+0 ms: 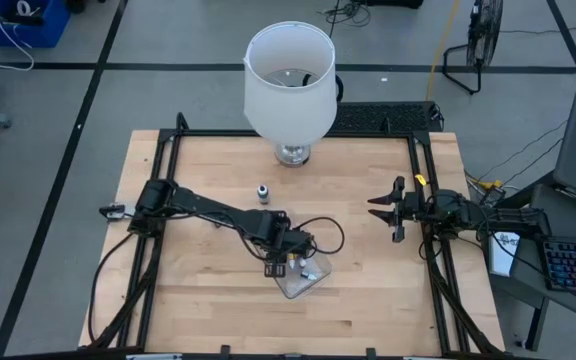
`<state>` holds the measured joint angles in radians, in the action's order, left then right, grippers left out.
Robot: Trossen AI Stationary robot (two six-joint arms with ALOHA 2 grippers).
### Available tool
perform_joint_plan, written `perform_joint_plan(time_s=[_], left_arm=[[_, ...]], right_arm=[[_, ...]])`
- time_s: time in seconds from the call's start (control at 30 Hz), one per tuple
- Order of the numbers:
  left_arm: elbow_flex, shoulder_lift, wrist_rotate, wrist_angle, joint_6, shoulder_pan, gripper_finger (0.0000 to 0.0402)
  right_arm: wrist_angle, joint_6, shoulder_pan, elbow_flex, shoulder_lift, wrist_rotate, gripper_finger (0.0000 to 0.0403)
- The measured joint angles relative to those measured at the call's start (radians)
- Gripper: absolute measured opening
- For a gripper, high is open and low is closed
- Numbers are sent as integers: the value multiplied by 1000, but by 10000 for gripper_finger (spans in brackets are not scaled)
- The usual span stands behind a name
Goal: Pick & Place food coloring
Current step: Put the violet food coloring bottle into the bin, then put the black food coloring bottle into the bin
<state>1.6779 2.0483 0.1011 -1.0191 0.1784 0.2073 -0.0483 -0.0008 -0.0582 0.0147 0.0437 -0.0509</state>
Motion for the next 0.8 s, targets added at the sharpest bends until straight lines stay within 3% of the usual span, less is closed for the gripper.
perform_joint_plan(time_s=[0.37,0.43,0.67,0.8], left_arm=[[-2,-119,9,-12,30,0,229],[-2,-159,50,-46,31,-2,236],[-1,-277,339,-231,88,-63,257],[-1,-318,332,-287,118,-156,269]], right_arm=[[0,0,0,0,0,0,114],[0,0,0,0,0,0,114],[0,0,0,0,0,0,114],[0,0,0,0,0,0,114]])
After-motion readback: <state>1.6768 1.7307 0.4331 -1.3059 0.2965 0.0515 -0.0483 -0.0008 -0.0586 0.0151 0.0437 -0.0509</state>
